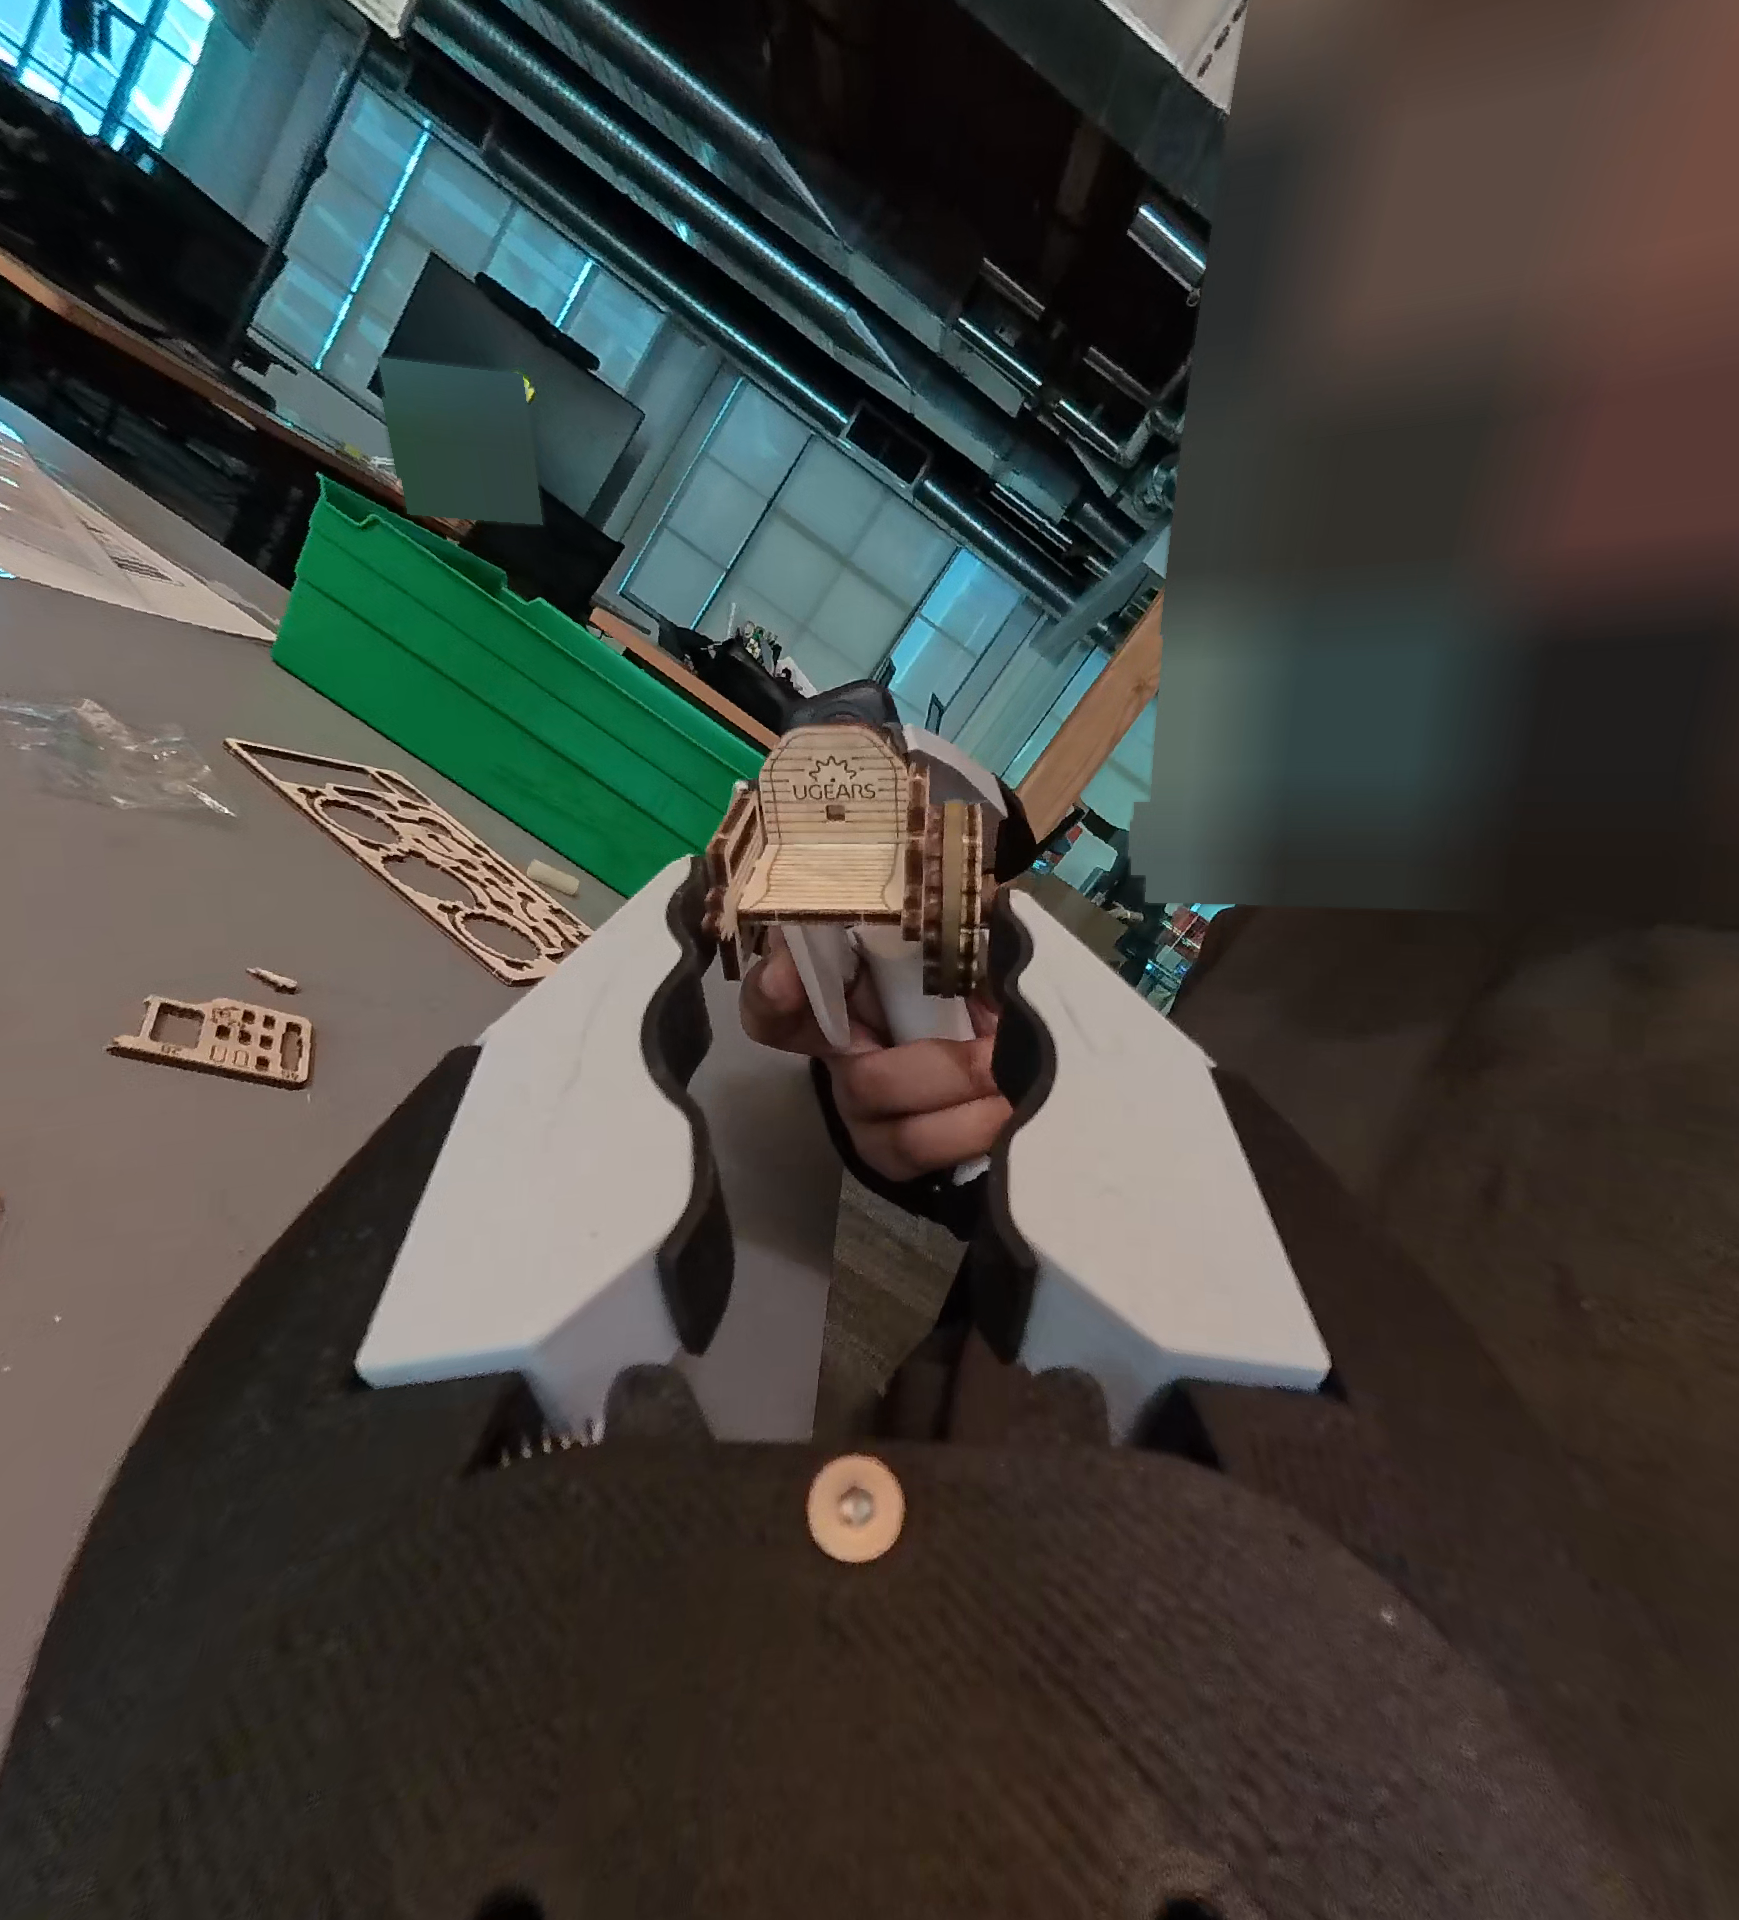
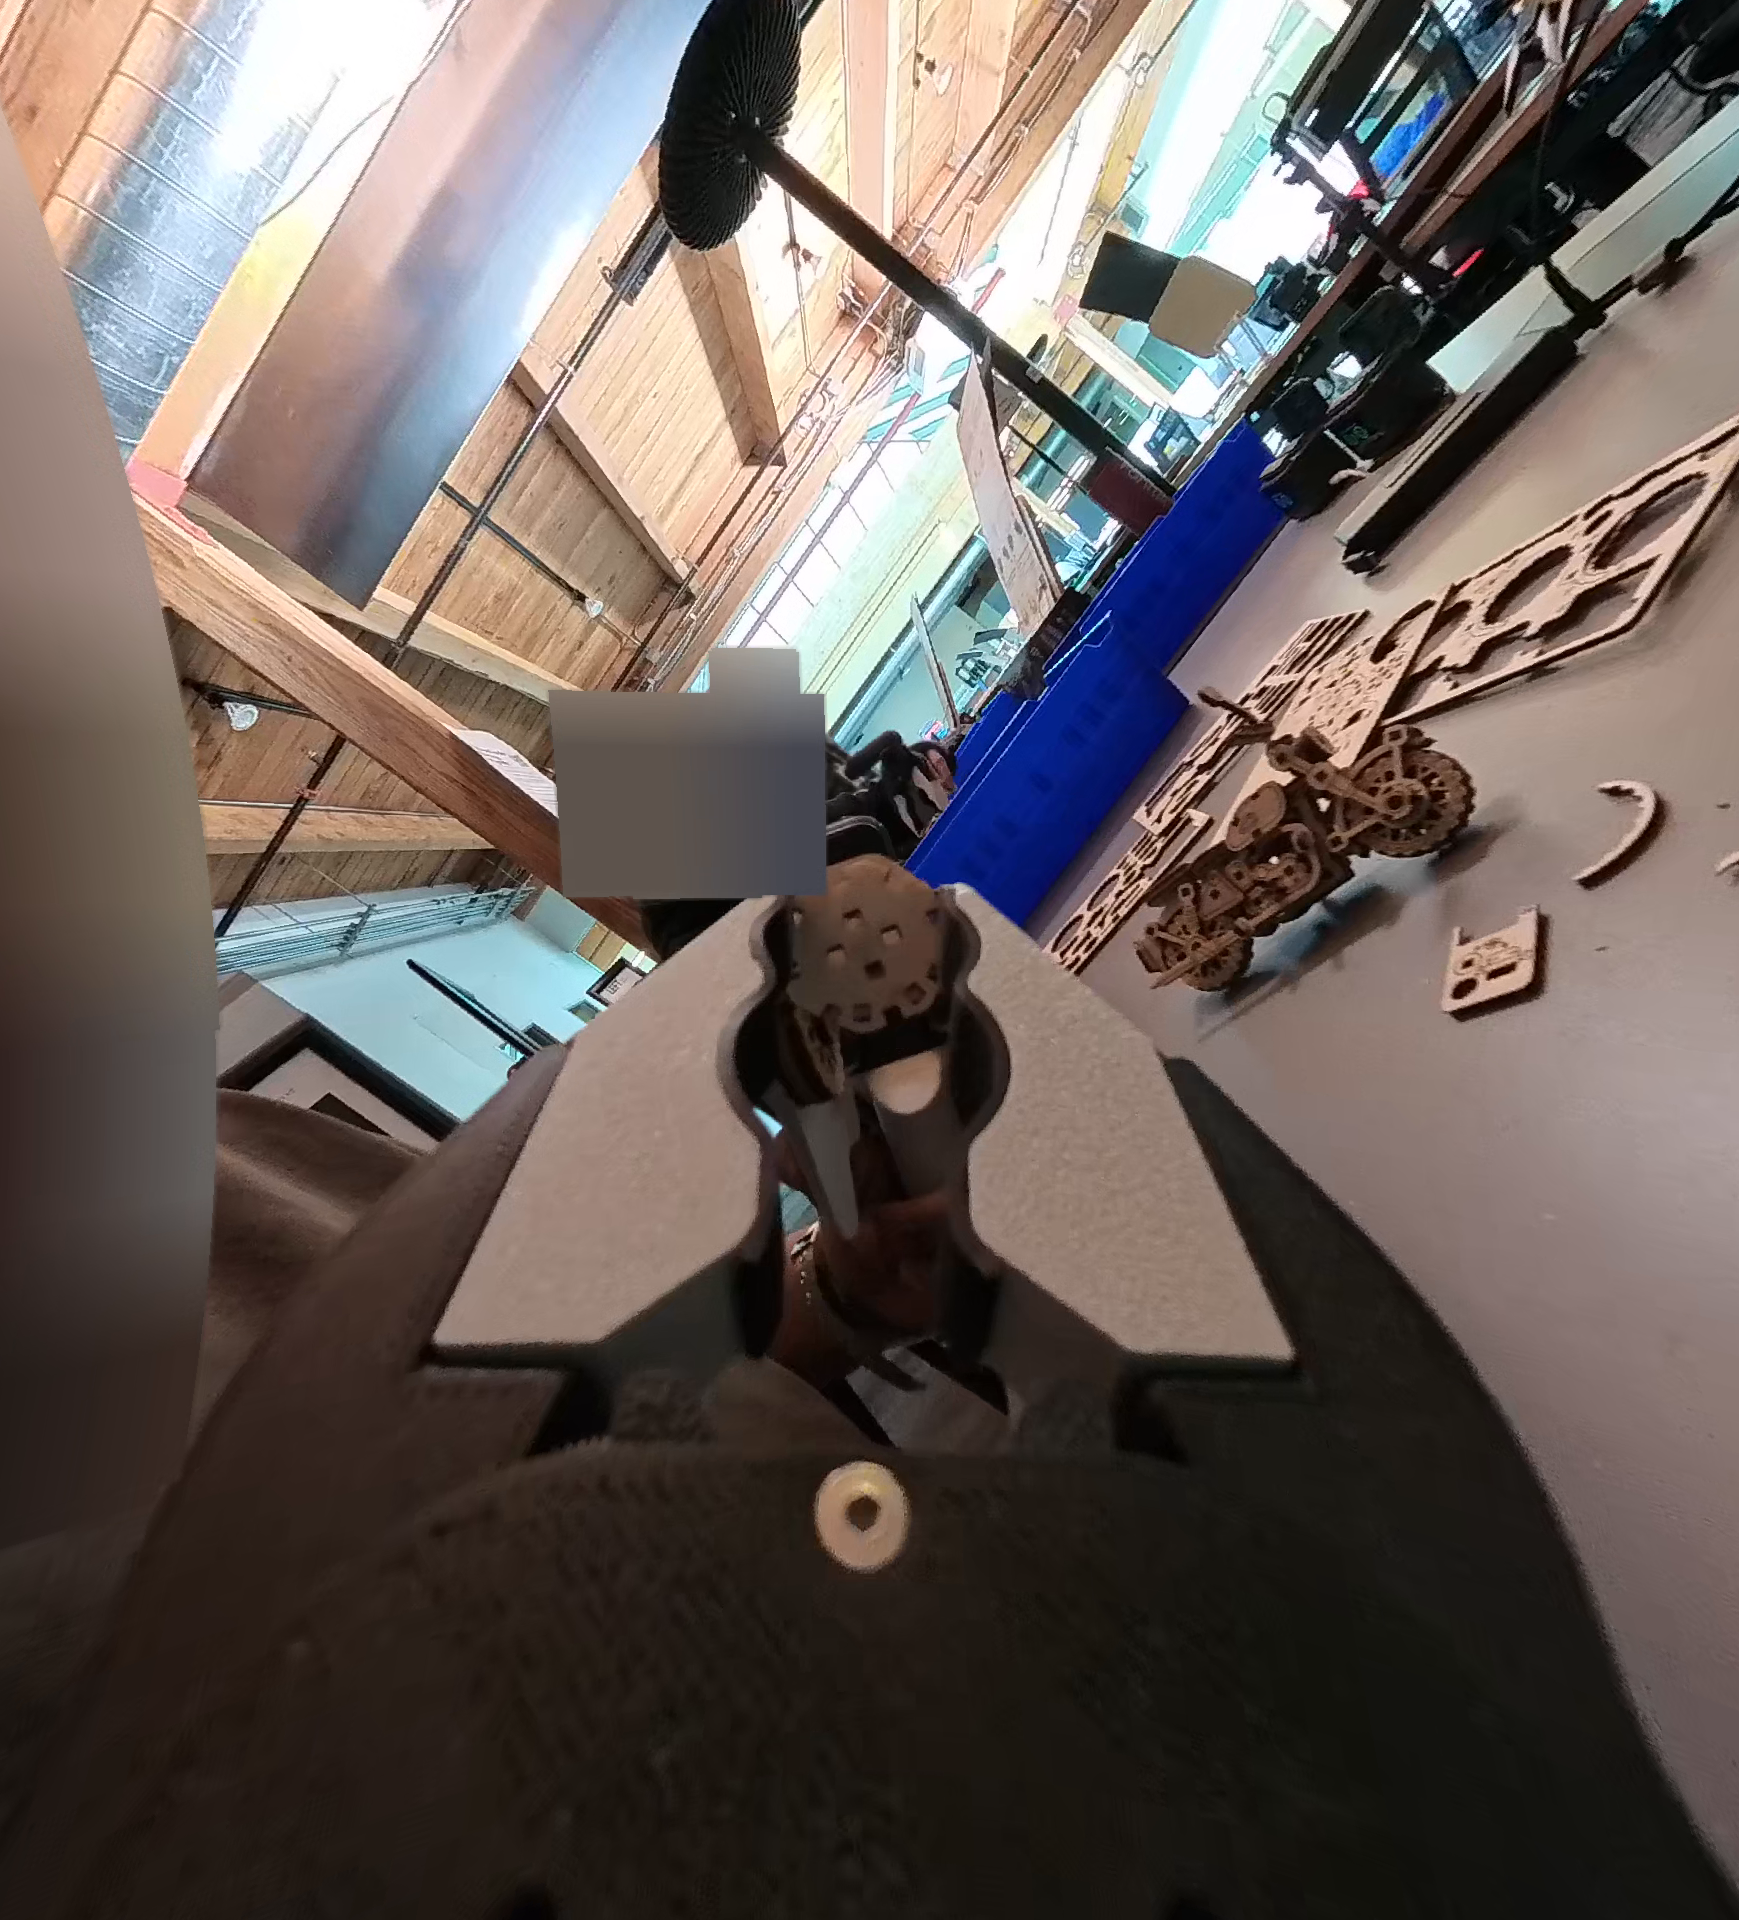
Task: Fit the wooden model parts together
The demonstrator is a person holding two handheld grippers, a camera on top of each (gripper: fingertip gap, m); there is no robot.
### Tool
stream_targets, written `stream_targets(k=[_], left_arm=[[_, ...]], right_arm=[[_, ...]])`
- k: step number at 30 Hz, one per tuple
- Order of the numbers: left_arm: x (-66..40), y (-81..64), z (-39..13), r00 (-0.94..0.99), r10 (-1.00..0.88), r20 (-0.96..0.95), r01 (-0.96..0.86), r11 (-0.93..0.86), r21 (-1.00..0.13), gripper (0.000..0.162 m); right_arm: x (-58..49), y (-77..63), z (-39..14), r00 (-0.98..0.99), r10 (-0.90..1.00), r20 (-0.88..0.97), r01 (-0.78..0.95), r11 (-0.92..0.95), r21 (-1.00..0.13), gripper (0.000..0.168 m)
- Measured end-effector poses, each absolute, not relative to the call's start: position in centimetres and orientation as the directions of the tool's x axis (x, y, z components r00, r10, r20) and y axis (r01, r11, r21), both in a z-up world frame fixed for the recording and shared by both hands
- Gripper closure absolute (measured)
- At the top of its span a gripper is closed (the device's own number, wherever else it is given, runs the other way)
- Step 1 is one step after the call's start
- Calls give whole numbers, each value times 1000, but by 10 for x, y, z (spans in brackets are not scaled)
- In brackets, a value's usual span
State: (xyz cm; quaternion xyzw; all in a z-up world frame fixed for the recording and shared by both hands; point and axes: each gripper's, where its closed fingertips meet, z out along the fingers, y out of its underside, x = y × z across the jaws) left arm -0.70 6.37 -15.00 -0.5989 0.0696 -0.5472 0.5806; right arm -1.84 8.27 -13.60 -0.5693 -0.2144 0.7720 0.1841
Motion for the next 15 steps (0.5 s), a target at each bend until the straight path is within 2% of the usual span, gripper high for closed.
stream_targets(k=[11, 13, 15], left_arm=[[-17, 70, -152, 424, -687, 590, 573, -300, -762, 112], [-28, 73, -150, 440, -668, 600, 600, -279, -750, 112], [-39, 75, -150, 448, -653, 611, 621, -265, -738, 112]], right_arm=[[-18, 94, -142, -207, 570, -795, -38, -817, -576, 143], [-19, 105, -159, -98, 613, -784, 44, -785, -618, 143], [-17, 111, -199, 70, 718, -693, 265, -683, -681, 142]])
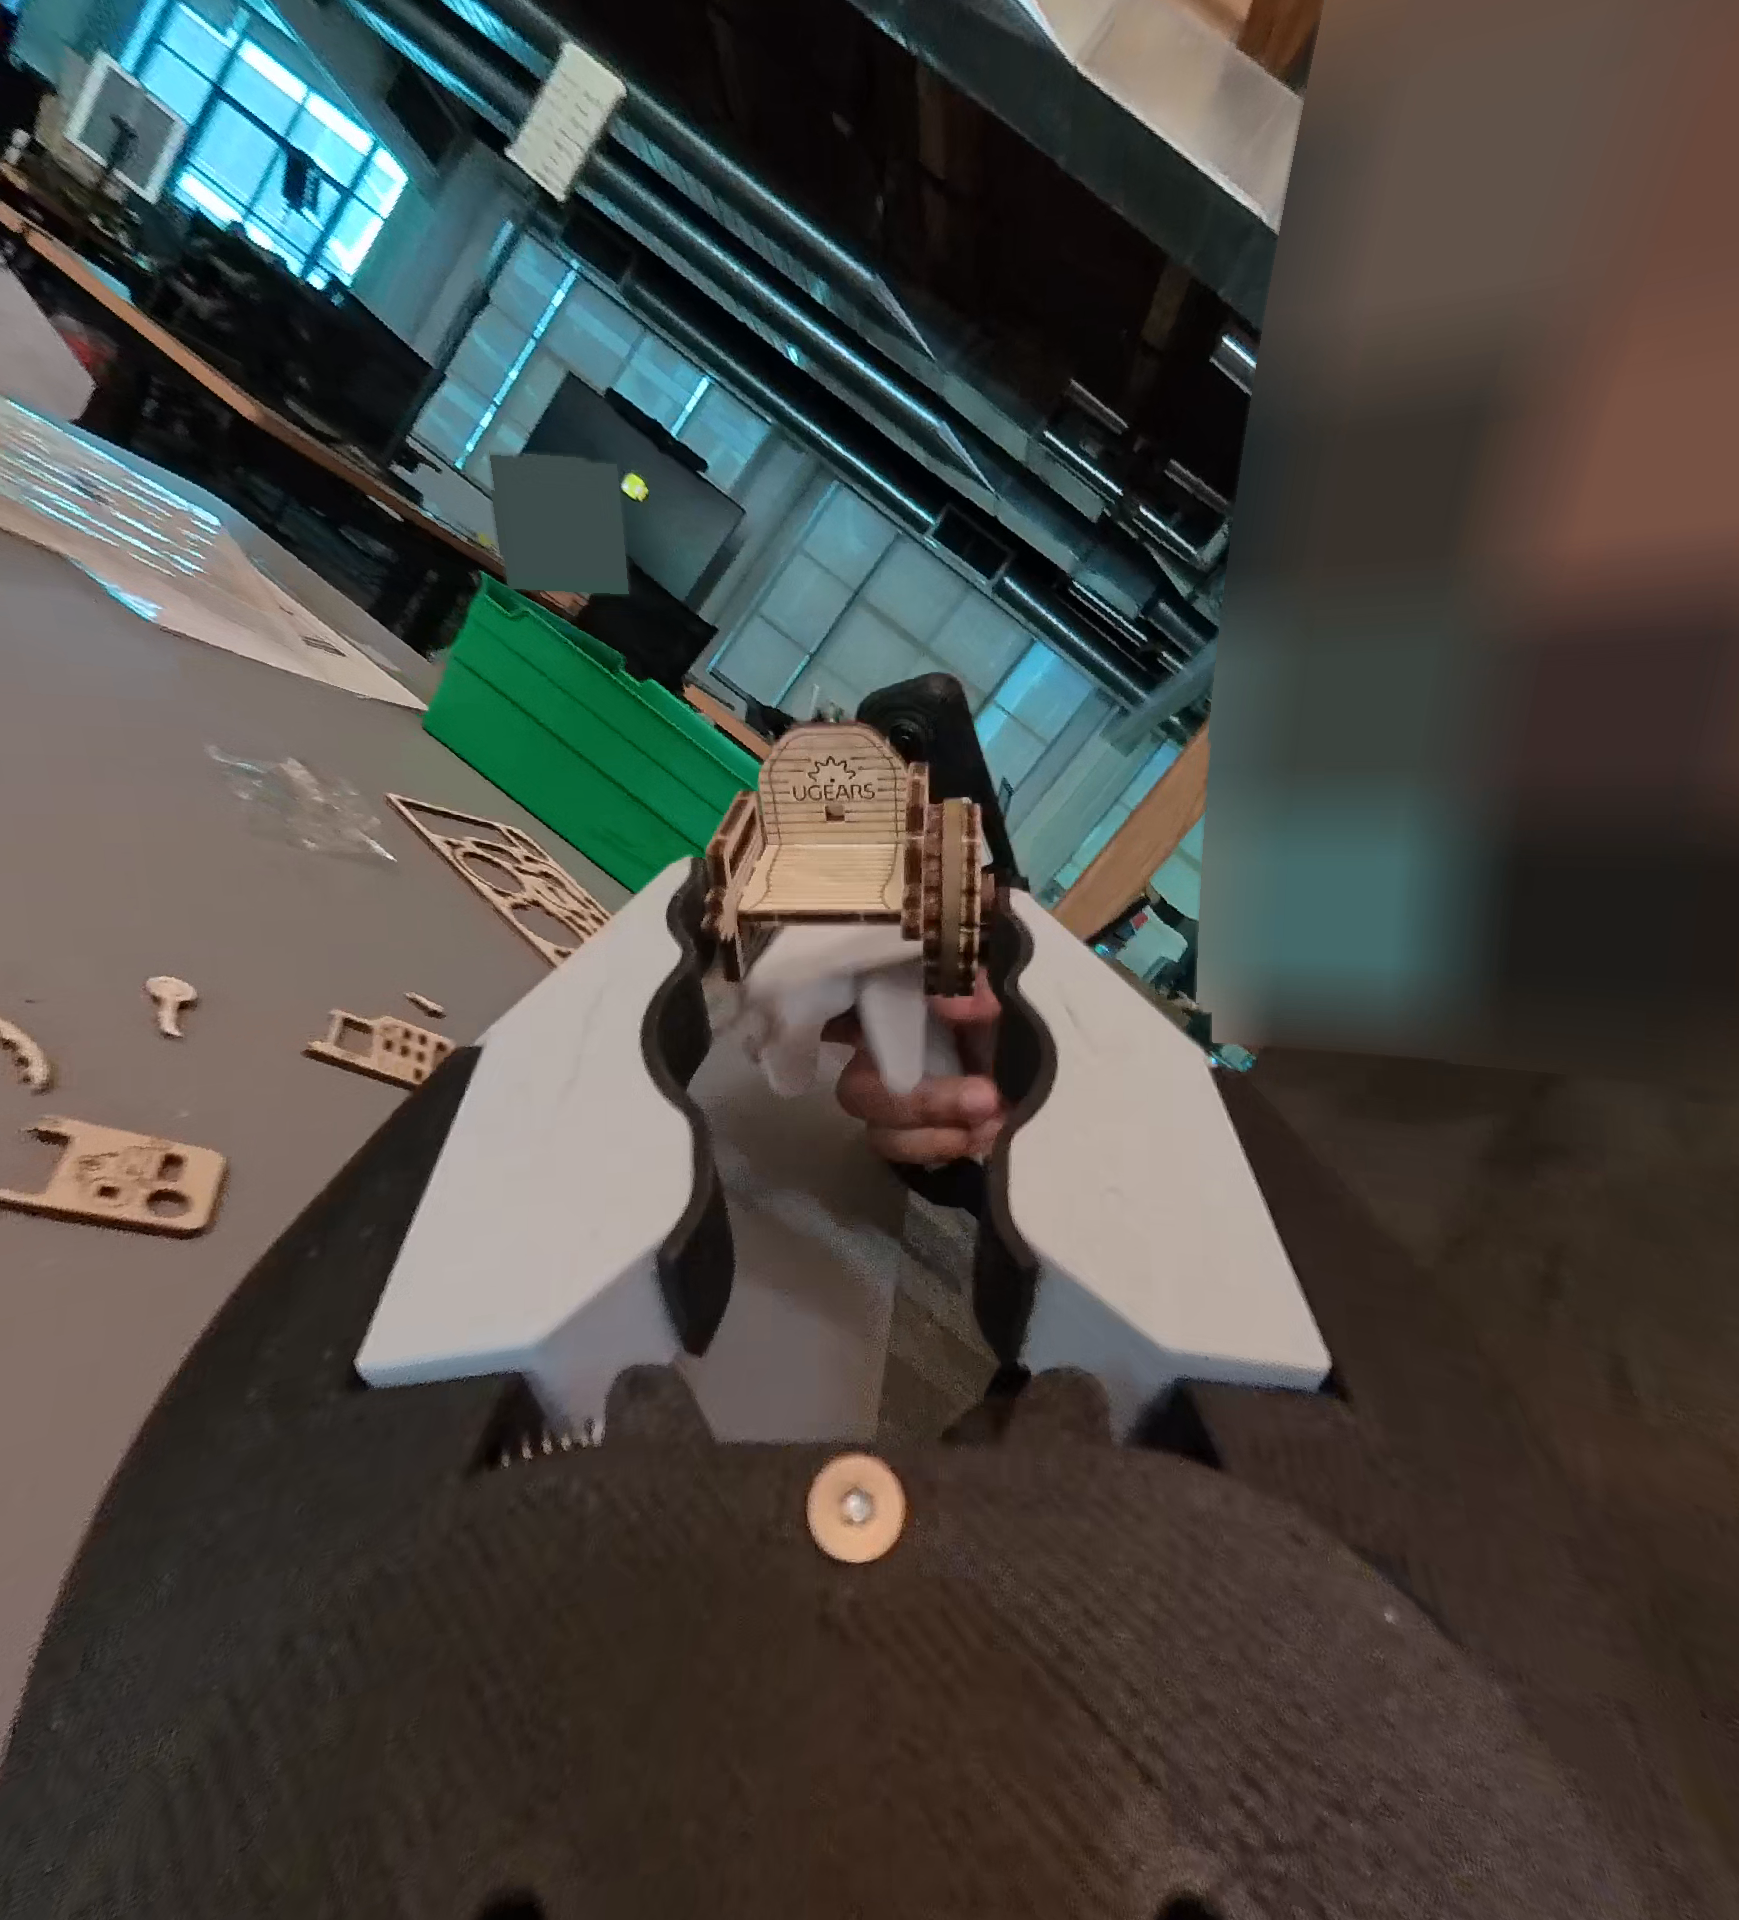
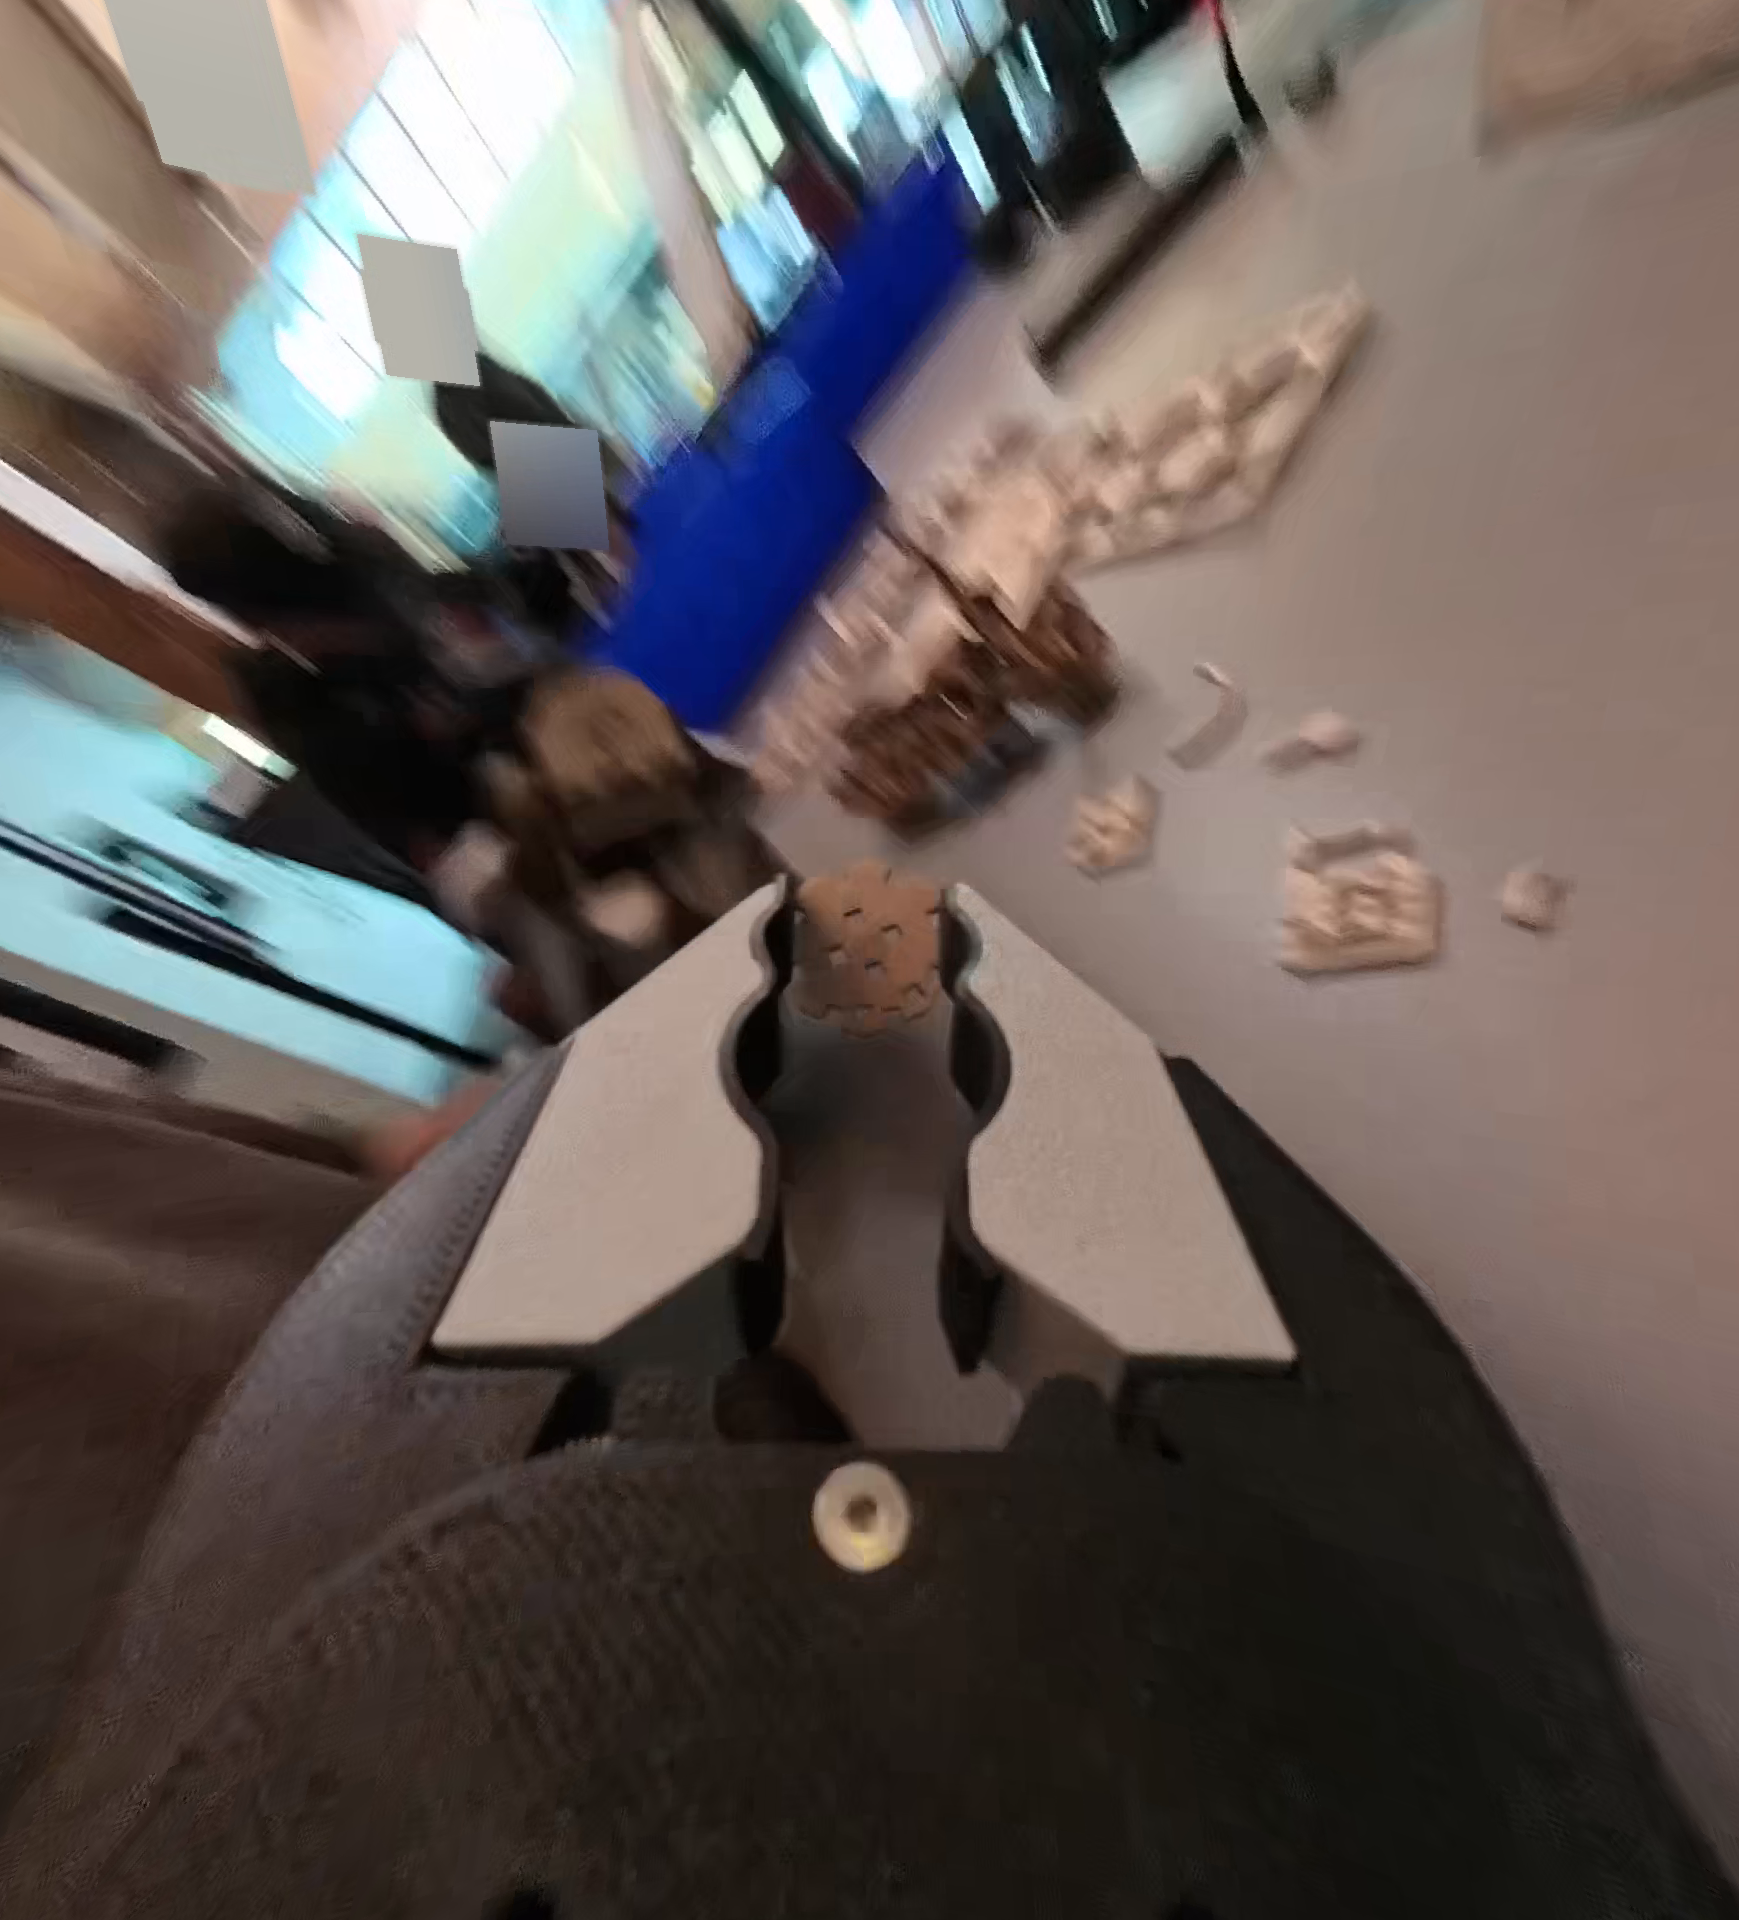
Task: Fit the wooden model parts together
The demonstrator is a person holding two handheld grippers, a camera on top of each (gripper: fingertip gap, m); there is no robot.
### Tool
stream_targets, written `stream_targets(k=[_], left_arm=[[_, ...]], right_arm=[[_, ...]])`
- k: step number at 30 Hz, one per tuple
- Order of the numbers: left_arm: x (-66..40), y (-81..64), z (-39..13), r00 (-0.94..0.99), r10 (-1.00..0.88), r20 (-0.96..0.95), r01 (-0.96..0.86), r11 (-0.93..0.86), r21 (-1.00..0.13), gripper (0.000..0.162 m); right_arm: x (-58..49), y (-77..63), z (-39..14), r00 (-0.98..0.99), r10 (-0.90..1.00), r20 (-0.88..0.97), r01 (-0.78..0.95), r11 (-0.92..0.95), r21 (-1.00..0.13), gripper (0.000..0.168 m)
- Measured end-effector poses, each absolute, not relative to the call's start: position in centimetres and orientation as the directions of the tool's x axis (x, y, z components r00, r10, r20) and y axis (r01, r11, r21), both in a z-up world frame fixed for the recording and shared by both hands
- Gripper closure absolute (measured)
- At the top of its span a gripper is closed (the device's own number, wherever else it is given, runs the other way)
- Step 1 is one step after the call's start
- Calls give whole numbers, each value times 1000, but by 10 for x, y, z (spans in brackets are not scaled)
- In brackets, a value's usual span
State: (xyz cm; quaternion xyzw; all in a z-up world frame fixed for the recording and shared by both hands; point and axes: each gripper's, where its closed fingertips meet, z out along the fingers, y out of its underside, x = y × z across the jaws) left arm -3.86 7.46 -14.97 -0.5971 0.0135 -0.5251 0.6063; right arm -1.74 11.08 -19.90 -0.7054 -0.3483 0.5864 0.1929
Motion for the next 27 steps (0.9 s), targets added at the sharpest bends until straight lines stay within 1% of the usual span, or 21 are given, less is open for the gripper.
stream_targets(k=[1, 3, 4, 6, 8, 10, 12, 15, 17, 19, 21, 24, 27], left_arm=[[-43, 76, -150, 458, -644, 612, 626, -256, -737, 112], [-47, 77, -151, 476, -634, 610, 623, -247, -742, 112], [-48, 77, -152, 483, -630, 608, 619, -245, -746, 112], [-47, 78, -154, 491, -626, 606, 613, -245, -751, 112], [-47, 79, -156, 483, -624, 615, 618, -255, -744, 112], [-47, 80, -157, 463, -621, 632, 633, -267, -727, 112], [-47, 81, -157, 445, -620, 646, 646, -277, -711, 113], [-47, 80, -156, 430, -622, 654, 653, -286, -701, 113], [-46, 80, -156, 422, -624, 658, 655, -292, -697, 113], [-44, 80, -157, 412, -625, 663, 657, -300, -691, 113], [-43, 80, -157, 397, -625, 672, 663, -311, -681, 113], [-42, 80, -155, 362, -629, 688, 681, -325, -656, 112], [-42, 77, -152, 348, -635, 690, 687, -328, -648, 112]], right_arm=[[-11, 116, -223, 161, 791, -590, 377, -602, -705, 142], [3, 125, -255, 274, 879, -389, 512, -476, -715, 142], [7, 123, -263, 290, 889, -354, 540, -457, -706, 142], [11, 113, -273, 299, 882, -365, 557, -472, -683, 142], [13, 111, -274, 301, 891, -339, 559, -453, -695, 142], [13, 111, -273, 275, 920, -280, 575, -391, -719, 140], [12, 107, -266, 204, 952, -229, 585, -307, -751, 128], [18, 104, -259, 75, 991, -114, 617, -136, -775, 131], [25, 108, -262, 0, 1000, -4, 651, -3, -759, 135], [30, 114, -268, -35, 997, 69, 677, 75, -732, 133], [30, 115, -271, -50, 998, 29, 688, 56, -724, 135], [26, 105, -272, -97, 993, -67, 680, 16, -733, 133], [26, 104, -278, -102, 992, -71, 693, 20, -721, 132]])
